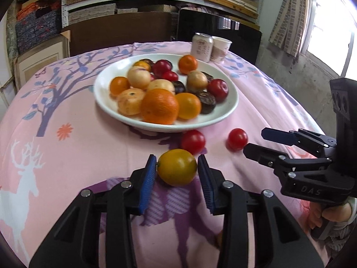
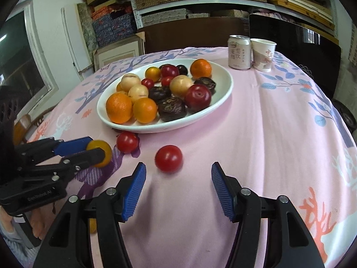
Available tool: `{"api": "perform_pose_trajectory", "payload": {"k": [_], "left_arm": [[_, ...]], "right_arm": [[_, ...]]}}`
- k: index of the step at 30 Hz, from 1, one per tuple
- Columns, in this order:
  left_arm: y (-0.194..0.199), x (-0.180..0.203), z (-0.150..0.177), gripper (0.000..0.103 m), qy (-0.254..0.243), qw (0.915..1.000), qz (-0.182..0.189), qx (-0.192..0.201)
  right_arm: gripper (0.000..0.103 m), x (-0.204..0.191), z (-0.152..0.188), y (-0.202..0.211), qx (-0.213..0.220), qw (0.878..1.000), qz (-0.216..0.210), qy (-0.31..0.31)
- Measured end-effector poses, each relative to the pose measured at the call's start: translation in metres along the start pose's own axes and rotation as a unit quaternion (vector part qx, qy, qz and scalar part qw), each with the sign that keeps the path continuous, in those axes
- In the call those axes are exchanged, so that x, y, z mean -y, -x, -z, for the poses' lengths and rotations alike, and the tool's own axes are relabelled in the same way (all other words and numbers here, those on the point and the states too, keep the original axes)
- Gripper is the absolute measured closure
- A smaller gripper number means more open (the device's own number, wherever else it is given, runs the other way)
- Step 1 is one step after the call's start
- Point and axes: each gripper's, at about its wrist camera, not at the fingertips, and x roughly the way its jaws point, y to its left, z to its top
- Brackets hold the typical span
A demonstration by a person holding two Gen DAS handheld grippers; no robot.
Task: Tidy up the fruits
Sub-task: 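Move the left gripper over a yellow orange while the right gripper approaches a red tomato, then grasp the yellow orange with the left gripper while the right gripper grasps the red tomato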
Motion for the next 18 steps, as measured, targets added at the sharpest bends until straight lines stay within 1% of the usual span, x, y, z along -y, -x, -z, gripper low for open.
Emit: {"api": "perform_pose_trajectory", "payload": {"k": [5, 7, 9, 10, 12, 14, 16, 18], "left_arm": [[0.005, -0.007, -0.002, 0.067, 0.010, 0.9999, 0.004, 0.008], [0.003, -0.007, -0.001, 0.067, 0.008, 0.9999, 0.005, 0.005], [0.001, -0.008, 0.001, 0.067, 0.008, 0.9999, 0.006, -0.001], [-0.001, -0.009, 0.001, 0.067, 0.008, 1.0000, 0.002, -0.004], [-0.003, -0.012, 0.001, 0.067, 0.014, 0.9999, 0.008, -0.004], [-0.005, -0.014, 0.001, 0.066, 0.018, 0.9998, 0.010, -0.007], [-0.012, -0.016, 0.004, 0.065, 0.016, 0.9997, -0.008, -0.018], [-0.018, -0.021, 0.004, 0.064, 0.028, 0.9992, -0.007, -0.029]], "right_arm": [[0.041, -0.010, -0.007, -0.015, -0.015, 1.000, 0.006, 0.014], [0.049, -0.011, -0.008, -0.021, -0.024, 1.000, 0.001, 0.011], [0.064, -0.010, -0.009, -0.026, -0.036, 0.999, 0.001, 0.008], [0.065, -0.009, -0.009, -0.026, -0.035, 0.999, 0.001, 0.005], [0.069, -0.007, -0.008, -0.025, -0.034, 0.999, -0.003, 0.001], [0.071, -0.005, -0.007, -0.026, -0.034, 0.999, -0.005, -0.003], [0.071, -0.004, -0.007, -0.025, -0.035, 0.999, -0.007, -0.005], [0.071, -0.004, -0.007, -0.025, -0.034, 0.999, -0.008, -0.006]]}}
